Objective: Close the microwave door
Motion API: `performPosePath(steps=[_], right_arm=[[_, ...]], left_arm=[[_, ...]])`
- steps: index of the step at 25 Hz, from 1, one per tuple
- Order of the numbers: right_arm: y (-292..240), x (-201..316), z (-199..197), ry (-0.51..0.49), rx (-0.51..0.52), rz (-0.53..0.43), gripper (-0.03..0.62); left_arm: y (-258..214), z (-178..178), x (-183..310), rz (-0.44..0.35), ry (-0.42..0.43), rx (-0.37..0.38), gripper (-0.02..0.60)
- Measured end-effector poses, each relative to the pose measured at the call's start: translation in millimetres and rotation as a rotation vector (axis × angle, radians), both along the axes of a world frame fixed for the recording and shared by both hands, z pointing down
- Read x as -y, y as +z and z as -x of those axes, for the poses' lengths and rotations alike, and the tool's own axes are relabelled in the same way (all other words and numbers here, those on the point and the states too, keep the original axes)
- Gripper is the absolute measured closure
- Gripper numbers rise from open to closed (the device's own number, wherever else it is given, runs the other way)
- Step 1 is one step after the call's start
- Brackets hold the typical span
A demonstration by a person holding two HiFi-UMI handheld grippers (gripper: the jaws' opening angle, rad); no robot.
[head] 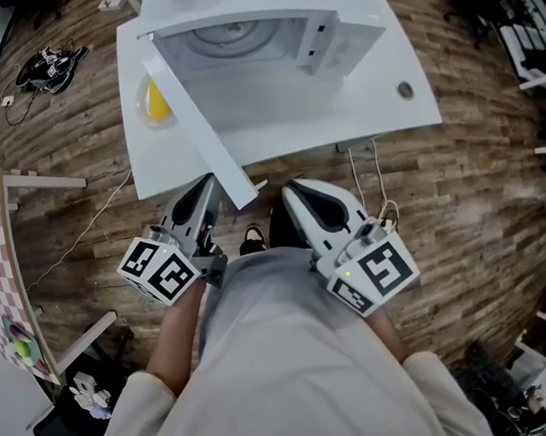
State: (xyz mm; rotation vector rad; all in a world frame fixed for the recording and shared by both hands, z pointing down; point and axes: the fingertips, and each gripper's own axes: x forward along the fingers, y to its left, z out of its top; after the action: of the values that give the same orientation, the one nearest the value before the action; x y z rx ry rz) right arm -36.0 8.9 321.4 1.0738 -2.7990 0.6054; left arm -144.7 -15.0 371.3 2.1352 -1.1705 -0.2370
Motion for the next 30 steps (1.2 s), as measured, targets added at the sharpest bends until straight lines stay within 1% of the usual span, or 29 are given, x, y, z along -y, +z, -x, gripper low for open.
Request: performPosePath(steps=[4,8,12,23,30], right_arm=[[1.1,0.7,-2.9,0.004,-0.001,0.004,0.571],[1.5,1.4,-4.4,0.008,-0.002,0.003,0.571],[0.8,3.2,-7.5,0.016,0.006,0.005,0.571],[0.2,6.4,-13.9,0.038,0.011,0.005,0.571],[2.0,10.0,-16.6,0.05,0.015,0.01,0.571]], left_arm=[[-0.1,-2.7,1.8,0.002,0.003,-0.005,0.565],[0.0,-5.6,2.8,-0.003,0.008,0.016,0.565],[0.8,-9.4,5.2,0.004,0.016,-0.006,0.565],[-0.2,-18.6,11.3,0.006,0.034,-0.021,0.565],[-0.5,-24.6,16.3,0.011,0.052,-0.013,0.565]])
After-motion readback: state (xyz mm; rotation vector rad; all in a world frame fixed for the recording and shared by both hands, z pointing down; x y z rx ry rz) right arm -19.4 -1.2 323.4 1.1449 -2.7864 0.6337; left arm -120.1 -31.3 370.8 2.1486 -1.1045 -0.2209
